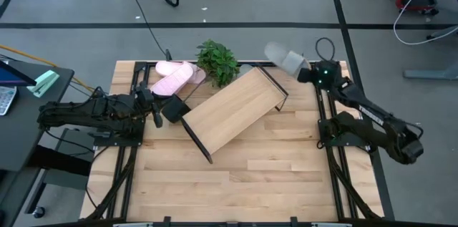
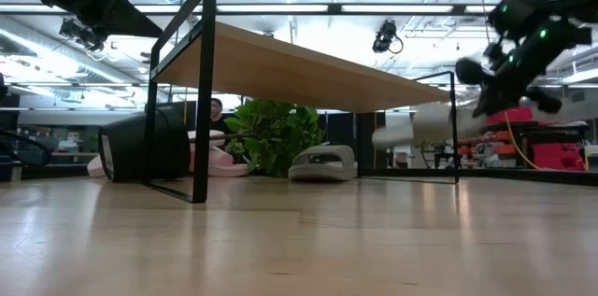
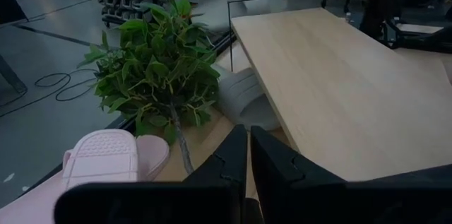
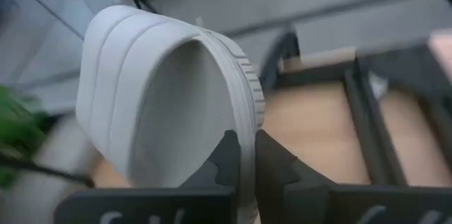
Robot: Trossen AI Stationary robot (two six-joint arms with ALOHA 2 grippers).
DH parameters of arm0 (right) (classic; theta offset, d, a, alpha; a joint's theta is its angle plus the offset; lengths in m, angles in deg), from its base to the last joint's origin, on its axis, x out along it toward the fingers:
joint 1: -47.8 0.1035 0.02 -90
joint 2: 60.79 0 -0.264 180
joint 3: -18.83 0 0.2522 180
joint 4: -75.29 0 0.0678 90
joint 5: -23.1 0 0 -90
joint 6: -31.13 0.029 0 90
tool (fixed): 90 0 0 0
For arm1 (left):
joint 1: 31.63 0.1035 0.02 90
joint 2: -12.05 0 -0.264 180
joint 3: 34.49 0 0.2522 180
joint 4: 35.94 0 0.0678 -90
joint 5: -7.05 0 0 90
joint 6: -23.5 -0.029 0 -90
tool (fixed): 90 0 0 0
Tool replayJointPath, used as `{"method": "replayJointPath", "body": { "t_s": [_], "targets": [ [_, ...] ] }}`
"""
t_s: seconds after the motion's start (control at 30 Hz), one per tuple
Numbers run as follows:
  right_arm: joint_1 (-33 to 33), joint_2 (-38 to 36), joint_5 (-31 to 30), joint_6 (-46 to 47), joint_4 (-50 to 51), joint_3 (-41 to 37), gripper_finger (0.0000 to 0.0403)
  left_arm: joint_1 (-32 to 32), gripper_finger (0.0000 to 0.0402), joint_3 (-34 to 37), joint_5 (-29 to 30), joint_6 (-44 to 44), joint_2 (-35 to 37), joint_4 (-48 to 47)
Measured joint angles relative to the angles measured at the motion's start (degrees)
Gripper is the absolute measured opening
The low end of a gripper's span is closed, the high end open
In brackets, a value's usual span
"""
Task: Pick and place slides into the shelf
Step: Put the right gray slides on the shelf
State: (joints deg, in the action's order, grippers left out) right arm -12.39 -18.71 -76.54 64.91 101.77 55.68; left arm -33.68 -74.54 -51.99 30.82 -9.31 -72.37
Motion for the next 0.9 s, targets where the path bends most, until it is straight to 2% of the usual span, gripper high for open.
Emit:
{"method": "replayJointPath", "body": {
  "t_s": [0.27, 0.6, 0.73, 0.9],
  "targets": [
    [1.6, -7.3, 0.6, 0.5, 2.1, 6.7, 0.0021, 0.0, 0.0026, 0.0, 0.0, 0.7, 0.0, 0.0],
    [14.5, -9.9, 0.7, 8.4, 6.4, 13.1, 0.0021, 0.0, 0.0023, 0.0, 0.0, 0.8, 0.0, 0.1],
    [21.2, -10.2, -3.3, 11.4, 12.2, 16.6, 0.0021, 0.0, 0.0028, 0.0, 0.5, 0.7, 0.0, 0.6],
    [31.5, -10.3, -12.5, 16.6, 21.6, 21.0, 0.002, 0.0, 0.0022, 0.0, 0.8, 0.5, 0.0, 1.6]
  ]
}}
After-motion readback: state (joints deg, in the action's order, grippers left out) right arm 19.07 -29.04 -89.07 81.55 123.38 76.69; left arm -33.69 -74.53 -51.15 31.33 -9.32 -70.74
